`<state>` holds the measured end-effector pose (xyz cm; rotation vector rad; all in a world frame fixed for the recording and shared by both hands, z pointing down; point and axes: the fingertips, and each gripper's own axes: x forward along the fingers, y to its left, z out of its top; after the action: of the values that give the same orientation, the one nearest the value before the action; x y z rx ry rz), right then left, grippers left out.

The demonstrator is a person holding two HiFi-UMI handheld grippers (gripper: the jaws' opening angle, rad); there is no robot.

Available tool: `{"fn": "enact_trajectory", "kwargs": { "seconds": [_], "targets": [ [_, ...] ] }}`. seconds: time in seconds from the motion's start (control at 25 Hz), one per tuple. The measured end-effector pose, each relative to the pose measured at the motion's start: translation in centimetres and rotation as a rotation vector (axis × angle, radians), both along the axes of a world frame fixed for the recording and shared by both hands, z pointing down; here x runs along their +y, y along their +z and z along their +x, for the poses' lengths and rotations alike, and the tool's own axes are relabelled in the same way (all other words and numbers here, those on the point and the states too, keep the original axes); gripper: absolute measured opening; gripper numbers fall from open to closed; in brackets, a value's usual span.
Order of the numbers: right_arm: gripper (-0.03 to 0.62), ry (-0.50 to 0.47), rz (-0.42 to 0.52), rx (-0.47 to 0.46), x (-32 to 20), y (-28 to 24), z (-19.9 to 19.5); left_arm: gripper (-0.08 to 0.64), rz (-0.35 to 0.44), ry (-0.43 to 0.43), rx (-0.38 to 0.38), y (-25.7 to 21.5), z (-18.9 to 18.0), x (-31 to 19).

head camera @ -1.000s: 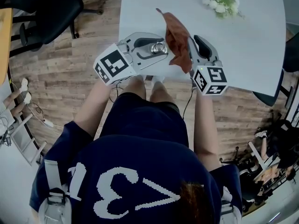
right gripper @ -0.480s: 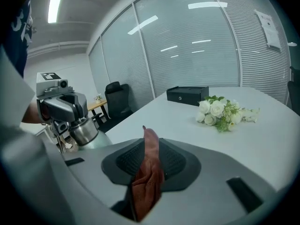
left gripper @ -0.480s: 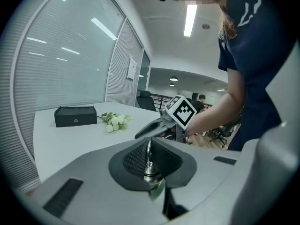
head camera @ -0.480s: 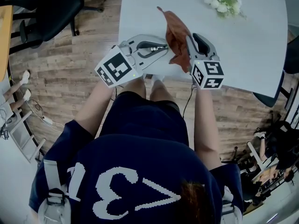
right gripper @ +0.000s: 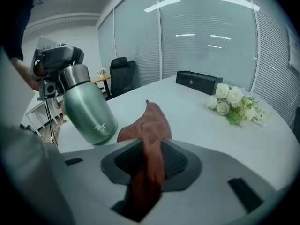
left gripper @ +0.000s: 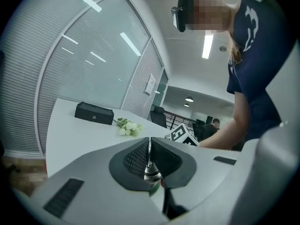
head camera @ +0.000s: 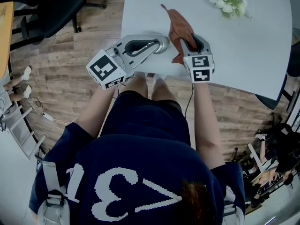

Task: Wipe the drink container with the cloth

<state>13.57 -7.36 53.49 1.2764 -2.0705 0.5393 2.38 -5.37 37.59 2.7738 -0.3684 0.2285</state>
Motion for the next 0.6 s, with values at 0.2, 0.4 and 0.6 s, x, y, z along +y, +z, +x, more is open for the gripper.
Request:
{"fn": "enact_trajectory", "kwargs": {
  "seconds": [0.2,0.4,0.6],
  "targets": [
    [0.070,-0.071,-0.004,-0.283,-0.7,-3.2,-2.6,0.023,-0.010,-0.004,0.027,0.0,-0.8,0.3],
    [0.066,-0.247,-0.004,-0.678,-2.1,-11.4,-7.6,0.021,-0.004,0.006,0.049,0.0,-1.4,1.0],
    [0.066,-0.537,-0.081,-0.788,-1.1,-16.2,-12.7,0.023,0.040,0.060,0.031,0.0,-1.6,1.9]
  ]
}}
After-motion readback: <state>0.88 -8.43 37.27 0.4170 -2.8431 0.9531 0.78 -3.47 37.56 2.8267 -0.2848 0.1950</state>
